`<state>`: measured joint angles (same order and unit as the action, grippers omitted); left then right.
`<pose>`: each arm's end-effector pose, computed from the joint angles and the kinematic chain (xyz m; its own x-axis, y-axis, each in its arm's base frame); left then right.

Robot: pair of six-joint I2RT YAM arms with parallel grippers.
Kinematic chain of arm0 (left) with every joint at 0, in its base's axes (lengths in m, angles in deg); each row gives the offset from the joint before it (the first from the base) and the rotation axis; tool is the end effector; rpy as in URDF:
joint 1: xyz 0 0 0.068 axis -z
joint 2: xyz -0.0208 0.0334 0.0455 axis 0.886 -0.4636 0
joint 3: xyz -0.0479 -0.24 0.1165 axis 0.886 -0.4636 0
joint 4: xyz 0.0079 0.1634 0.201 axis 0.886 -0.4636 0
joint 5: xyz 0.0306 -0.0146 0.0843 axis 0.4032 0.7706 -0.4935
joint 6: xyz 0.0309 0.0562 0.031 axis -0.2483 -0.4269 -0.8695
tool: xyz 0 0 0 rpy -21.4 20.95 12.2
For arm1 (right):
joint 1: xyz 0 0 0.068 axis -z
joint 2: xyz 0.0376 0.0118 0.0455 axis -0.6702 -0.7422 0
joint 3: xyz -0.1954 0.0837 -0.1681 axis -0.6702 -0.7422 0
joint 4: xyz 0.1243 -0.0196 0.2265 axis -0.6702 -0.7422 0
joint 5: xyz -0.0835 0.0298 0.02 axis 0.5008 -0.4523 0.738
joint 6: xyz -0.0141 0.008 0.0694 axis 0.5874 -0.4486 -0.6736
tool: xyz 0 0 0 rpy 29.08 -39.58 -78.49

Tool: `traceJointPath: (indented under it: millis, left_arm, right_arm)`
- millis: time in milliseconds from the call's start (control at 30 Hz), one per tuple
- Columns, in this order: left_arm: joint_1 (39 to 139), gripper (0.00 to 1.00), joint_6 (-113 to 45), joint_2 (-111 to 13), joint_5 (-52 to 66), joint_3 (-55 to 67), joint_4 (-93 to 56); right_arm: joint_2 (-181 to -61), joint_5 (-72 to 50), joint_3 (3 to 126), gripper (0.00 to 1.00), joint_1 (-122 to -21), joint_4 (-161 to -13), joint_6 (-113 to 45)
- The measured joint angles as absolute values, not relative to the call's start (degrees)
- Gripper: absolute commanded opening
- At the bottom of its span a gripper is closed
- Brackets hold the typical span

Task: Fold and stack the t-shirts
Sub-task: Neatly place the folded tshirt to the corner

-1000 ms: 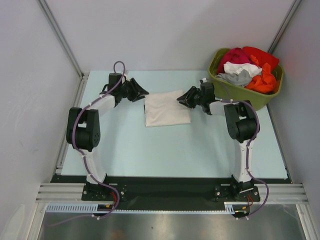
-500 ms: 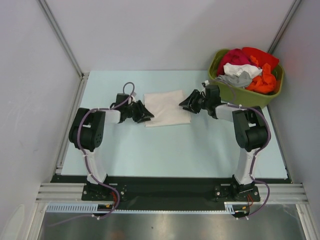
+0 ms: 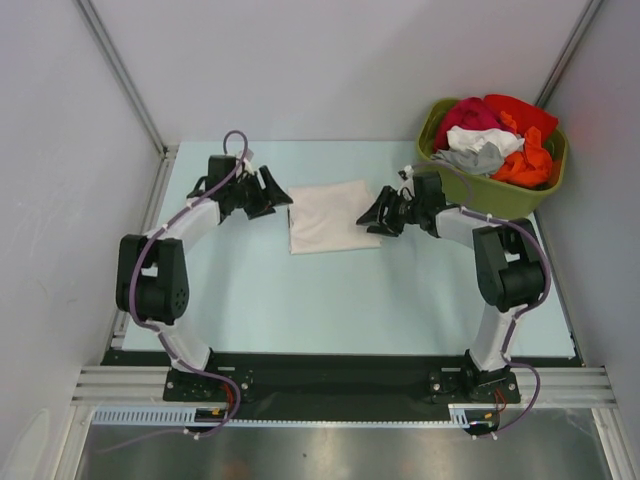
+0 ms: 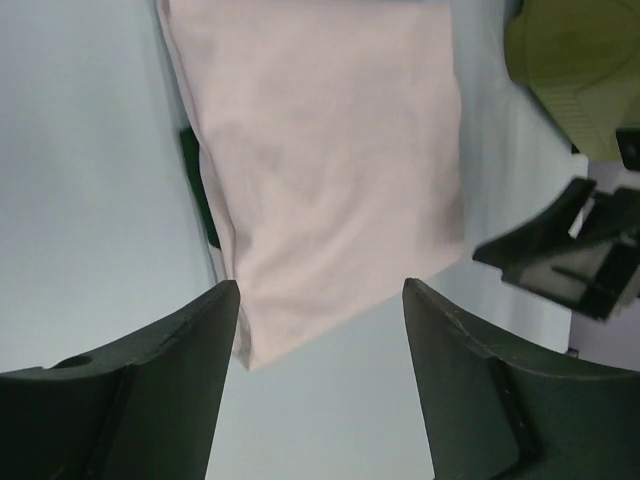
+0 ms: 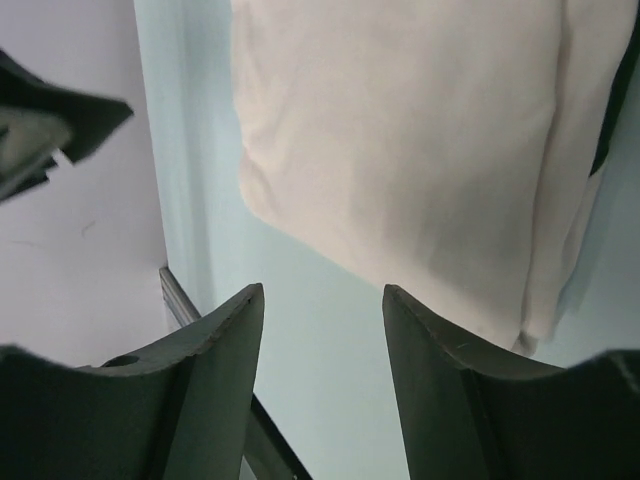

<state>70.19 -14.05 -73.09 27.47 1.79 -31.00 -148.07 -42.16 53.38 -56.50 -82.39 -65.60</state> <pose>0.3869 -0.0816 0.2123 -0.8117 -0.3550 -0.4638 0.0543 0.7448 -0.6650 0.3891 0.1379 0.1628 -0.8936 0.2701 -0.3586 -0.1366 0.5972 0.7903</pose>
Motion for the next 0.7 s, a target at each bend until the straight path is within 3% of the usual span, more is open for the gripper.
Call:
traceJointPath:
  millis: [167,367,700]
  left_arm:
    - [70.2,0.67,-17.5,-81.5,23.6,13.1,-35.2]
    - [70.2,0.72,-19.1,-94.5,21.4,22.2,-38.2]
    - [71.0,0.69,-18.9,-99.1,21.8,24.4,-36.9]
  right_arm:
    - [-140.8,-44.1,49.2,0.58,-56.6,-84.7,-64.6]
    - [-132.8,-45.4,41.4,0.58,-56.3,-86.5,-63.6]
    - [-127.4,-46.9,33.9,0.58,-52.1,-88.9,-62.1]
